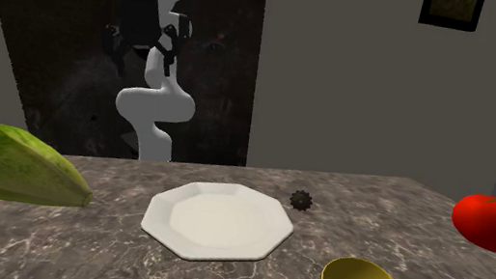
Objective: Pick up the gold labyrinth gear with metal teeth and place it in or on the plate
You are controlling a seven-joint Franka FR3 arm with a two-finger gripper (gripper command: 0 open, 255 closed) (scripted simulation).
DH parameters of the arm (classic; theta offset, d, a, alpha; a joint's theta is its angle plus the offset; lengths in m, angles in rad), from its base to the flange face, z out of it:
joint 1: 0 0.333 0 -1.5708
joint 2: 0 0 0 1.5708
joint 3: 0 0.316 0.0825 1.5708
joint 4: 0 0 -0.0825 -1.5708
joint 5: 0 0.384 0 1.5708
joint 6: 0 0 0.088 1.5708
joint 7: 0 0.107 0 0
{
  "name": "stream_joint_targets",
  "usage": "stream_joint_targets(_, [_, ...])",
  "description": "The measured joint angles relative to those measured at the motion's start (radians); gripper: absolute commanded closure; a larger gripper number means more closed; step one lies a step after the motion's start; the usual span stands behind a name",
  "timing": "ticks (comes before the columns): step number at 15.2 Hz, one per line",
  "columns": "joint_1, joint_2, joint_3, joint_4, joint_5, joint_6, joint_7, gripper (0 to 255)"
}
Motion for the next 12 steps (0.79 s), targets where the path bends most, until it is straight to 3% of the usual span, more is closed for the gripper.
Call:
stream_joint_targets(4, [0.011, 0.019, 0.043, -0.013, 0.019, 0.029, 0.045, 0])
stream_joint_targets(12, [0.056, 0.169, 0.219, -0.008, 0.085, 0.165, 0.234, 0])
